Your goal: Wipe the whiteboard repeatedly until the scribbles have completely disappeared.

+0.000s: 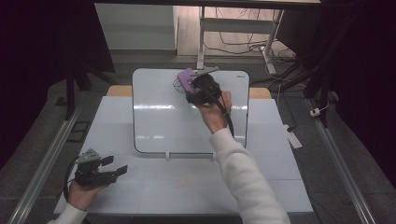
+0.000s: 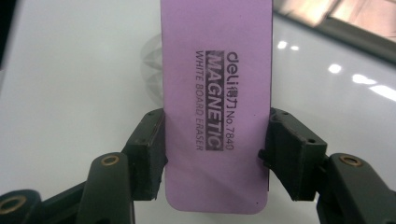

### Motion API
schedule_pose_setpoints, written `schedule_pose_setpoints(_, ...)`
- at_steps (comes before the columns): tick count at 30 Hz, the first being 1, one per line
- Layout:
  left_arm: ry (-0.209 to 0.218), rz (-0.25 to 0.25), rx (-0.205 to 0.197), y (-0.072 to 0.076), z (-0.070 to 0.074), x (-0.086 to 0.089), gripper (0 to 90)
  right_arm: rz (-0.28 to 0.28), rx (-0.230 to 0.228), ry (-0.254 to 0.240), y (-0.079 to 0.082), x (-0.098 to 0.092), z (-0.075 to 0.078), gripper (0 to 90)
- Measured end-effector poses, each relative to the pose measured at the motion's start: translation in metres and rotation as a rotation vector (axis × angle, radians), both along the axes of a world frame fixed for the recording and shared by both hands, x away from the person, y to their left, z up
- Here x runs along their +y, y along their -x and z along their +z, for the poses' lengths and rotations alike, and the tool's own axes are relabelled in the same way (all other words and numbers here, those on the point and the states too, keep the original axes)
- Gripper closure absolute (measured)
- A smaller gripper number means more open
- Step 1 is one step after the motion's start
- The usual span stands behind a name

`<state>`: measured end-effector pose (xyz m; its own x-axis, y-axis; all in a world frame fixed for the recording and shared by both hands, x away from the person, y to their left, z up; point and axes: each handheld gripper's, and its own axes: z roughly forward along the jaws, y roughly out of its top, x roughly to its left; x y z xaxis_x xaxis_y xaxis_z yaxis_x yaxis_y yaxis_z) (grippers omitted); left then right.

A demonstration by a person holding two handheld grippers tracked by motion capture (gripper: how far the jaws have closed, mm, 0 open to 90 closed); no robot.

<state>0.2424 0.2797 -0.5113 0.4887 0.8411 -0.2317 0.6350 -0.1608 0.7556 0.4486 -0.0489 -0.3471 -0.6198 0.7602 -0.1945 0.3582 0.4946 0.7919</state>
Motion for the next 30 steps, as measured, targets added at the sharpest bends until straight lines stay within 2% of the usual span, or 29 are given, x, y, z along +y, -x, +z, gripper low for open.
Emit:
schedule_pose_setpoints(3,0.004,0.007,-0.004,0.001,0.000,0.000,23.6,0.053,0.028,0.033,0.007,0.025,-0.008,41.3)
schedule_pose_setpoints(6,0.004,0.005,-0.005,0.001,0.000,0.002,23.7,0.067,0.018,0.070,0.012,0.035,-0.013,41.3)
schedule_pose_setpoints(9,0.004,0.004,-0.002,0.000,0.000,0.001,23.6,0.066,0.026,0.071,0.013,0.031,-0.011,41.3)
schedule_pose_setpoints(12,0.003,0.002,-0.006,0.001,0.000,0.001,23.6,0.010,-0.024,0.104,0.011,0.020,-0.007,41.3)
schedule_pose_setpoints(15,0.006,0.004,-0.008,0.001,0.001,0.001,23.6,-0.057,-0.065,0.099,0.006,0.004,0.000,41.3)
schedule_pose_setpoints(18,0.005,0.003,-0.007,0.001,0.001,0.001,23.6,-0.093,-0.091,0.093,0.002,-0.007,0.003,41.3)
schedule_pose_setpoints(19,0.005,0.003,-0.007,0.001,0.001,0.001,23.6,-0.092,-0.088,0.087,0.001,-0.007,0.003,41.3)
schedule_pose_setpoints(22,0.003,0.002,-0.007,0.001,0.001,0.001,23.6,-0.094,-0.115,0.130,0.003,0.001,0.000,41.3)
schedule_pose_setpoints(30,0.004,0.003,-0.009,0.001,0.001,0.002,23.6,-0.023,-0.124,0.217,0.013,0.029,-0.010,41.4)
